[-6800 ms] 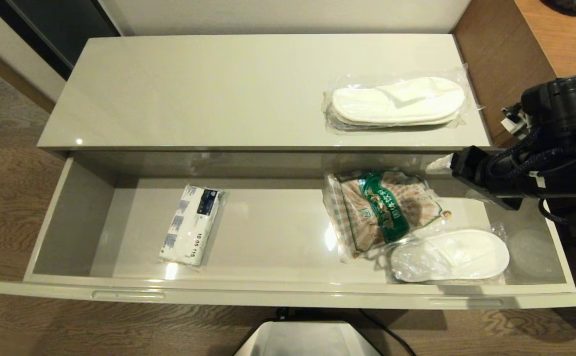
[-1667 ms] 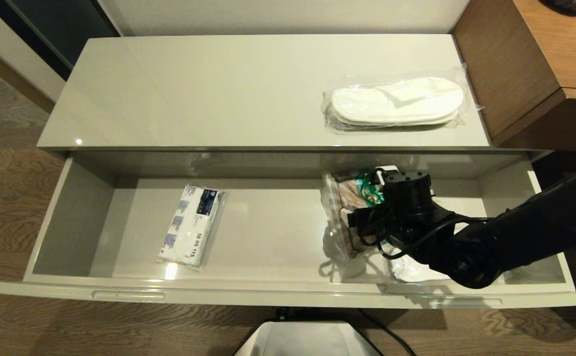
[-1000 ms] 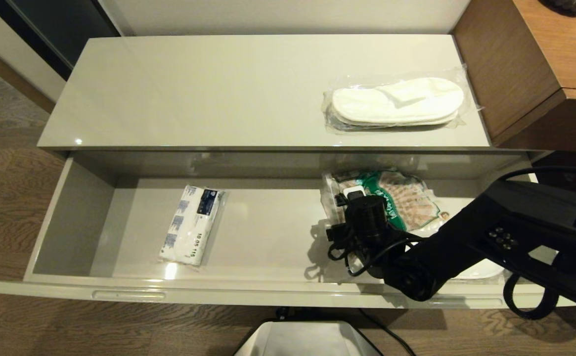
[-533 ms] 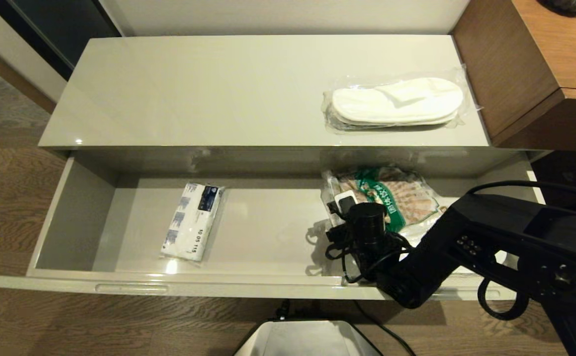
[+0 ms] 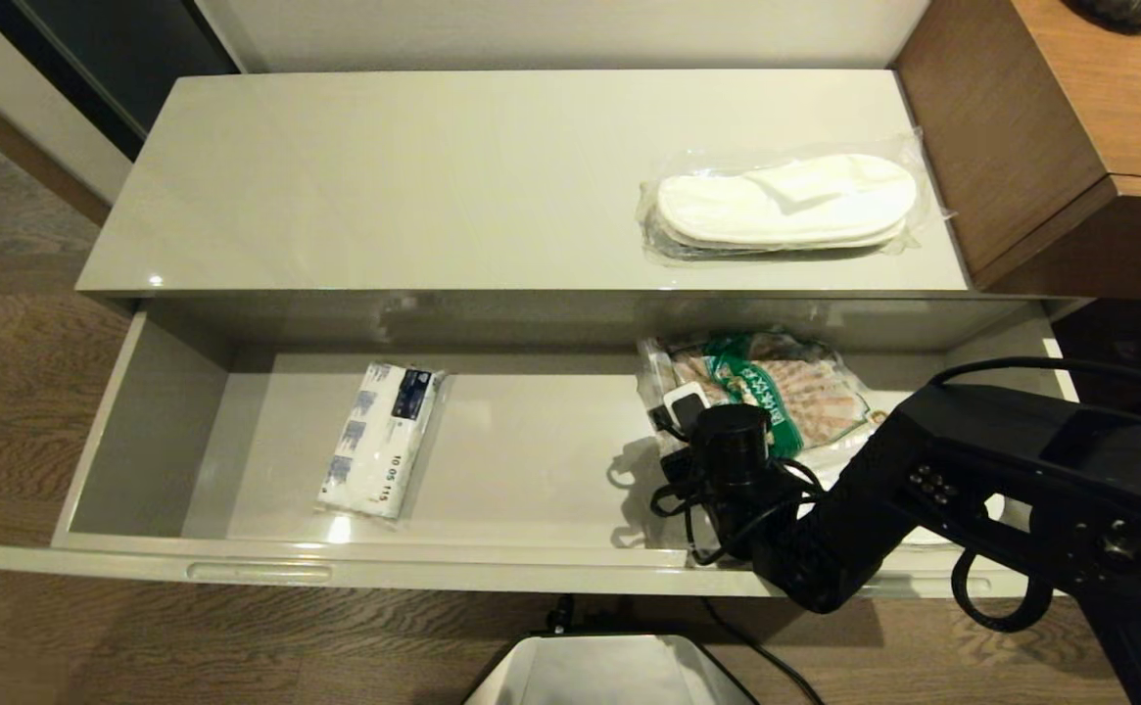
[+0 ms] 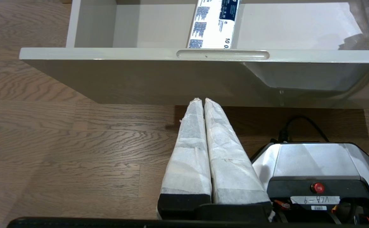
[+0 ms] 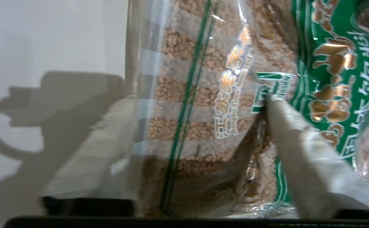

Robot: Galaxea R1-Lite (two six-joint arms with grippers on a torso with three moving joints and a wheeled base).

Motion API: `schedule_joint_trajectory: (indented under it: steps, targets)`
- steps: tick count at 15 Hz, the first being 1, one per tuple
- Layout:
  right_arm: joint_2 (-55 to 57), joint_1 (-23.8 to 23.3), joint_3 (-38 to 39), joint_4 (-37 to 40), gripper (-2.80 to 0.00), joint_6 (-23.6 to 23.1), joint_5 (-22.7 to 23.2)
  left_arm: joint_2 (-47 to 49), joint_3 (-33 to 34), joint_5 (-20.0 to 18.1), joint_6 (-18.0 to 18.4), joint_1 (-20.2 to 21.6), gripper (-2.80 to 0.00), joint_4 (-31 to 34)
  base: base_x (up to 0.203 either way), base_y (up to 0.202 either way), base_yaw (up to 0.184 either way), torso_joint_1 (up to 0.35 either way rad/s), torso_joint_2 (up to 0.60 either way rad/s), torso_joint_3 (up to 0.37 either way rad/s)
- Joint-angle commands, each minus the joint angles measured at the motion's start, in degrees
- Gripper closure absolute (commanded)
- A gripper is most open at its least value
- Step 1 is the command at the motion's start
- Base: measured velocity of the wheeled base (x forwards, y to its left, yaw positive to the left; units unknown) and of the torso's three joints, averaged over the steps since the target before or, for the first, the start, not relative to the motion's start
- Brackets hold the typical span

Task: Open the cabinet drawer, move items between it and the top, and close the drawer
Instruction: Take out the solid drinks from the drawer

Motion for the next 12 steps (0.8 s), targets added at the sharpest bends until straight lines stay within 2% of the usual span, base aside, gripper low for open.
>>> schedule_joint_trajectory:
  steps: [1,4,12]
  targets:
    - [-0.4,-0.1,0.3,-0.2,0.00,0.2,-0.4,0.1,0.0,0.0,0.0,0.0,0.00,0.0,0.000,0.000,0.000,0.000,0.00,0.000]
    - [-3.9,-2.2,0.1,3.3,0.00,0.8,-1.7,0.1,0.0,0.0,0.0,0.0,0.00,0.0,0.000,0.000,0.000,0.000,0.00,0.000]
    - [-13.9,-8.2,-8.8,36.4,0.00,17.9,-1.3,0.1,0.0,0.0,0.0,0.0,0.00,0.0,0.000,0.000,0.000,0.000,0.00,0.000]
